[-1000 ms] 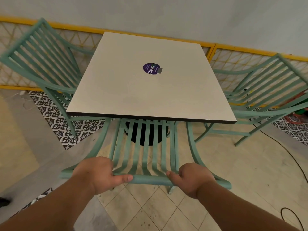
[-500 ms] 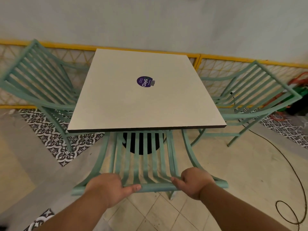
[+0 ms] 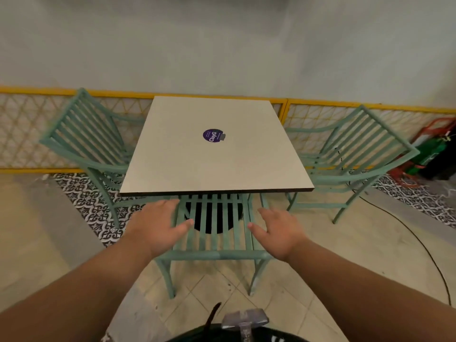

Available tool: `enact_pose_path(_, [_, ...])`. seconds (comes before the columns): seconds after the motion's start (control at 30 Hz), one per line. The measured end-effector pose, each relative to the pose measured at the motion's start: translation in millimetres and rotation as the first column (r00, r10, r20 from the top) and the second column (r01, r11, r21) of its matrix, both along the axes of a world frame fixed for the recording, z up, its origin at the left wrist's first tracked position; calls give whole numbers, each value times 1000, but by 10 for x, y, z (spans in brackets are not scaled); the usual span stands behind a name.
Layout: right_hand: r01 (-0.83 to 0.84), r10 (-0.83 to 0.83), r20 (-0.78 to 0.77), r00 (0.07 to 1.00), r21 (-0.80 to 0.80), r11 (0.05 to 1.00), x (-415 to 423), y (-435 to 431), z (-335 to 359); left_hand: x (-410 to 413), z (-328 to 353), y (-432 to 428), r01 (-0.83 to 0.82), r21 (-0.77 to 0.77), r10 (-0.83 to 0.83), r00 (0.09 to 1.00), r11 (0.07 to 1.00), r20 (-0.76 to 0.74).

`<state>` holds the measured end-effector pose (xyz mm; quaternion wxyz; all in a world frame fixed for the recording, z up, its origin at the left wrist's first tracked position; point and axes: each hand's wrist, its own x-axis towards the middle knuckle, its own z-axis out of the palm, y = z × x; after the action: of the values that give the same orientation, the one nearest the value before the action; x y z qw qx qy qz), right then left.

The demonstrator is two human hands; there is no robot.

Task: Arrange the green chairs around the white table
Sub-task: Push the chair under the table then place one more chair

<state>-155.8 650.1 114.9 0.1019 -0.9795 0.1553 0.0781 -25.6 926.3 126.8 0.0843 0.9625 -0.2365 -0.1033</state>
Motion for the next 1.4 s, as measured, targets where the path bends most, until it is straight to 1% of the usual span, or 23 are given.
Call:
enact_pose_path(0.2, [88,-89,42,995,40,995,-271,-179,126,-159,95,-249,126,48,-126,992,991,8])
enact_pose_path(0.33, [242,-245,27,969,69,968,-738,-391,100,-258,106,-656,253,59,-254,967,966,-1])
enact_pose_path(0.4, [326,-329,38,944,72,943,-1042,-555,102,-336,88,-963,307,51,-308,951,950,14])
enact_pose_path(0.47, [402,-405,42,913,65,913,-1388,-776,105,-487,77,-1366,362,50,-362,932,931,-2])
enact_pose_path(0.53, [454,-456,48,889,54,890,-1694,-1020,102,-673,43,-1778,412,36,-412,911,910,-7])
enact_pose_path(0.67, [524,-526,61,849,47,851,-2276,-1638,183,-1134,46,-2704,482,34,-483,876,875,13])
enact_pose_path(0.77, [563,-566,69,822,54,824,-2708,-2155,268,-1493,135,-3389,513,-12,-513,858,858,26])
enact_pose_path(0.87, [567,-567,38,823,19,824,-2981,-2626,363,-1715,219,-3929,528,-24,-527,849,849,35])
enact_pose_path(1.03, [534,-534,14,845,-15,845,-2987,-3352,472,-1741,192,-4557,512,-17,-512,859,859,-9])
enact_pose_path(1.13, [533,-532,22,846,-1,846,-2824,-3821,487,-1590,184,-4964,487,-14,-487,873,873,8])
enact_pose_path(1.27, [536,-535,52,843,-5,844,-2516,-4522,481,-1272,169,-5705,479,-13,-479,878,878,15])
enact_pose_path(1.4, [562,-562,84,823,27,827,-2264,-5228,511,-962,176,-6564,486,-30,-486,874,873,10])
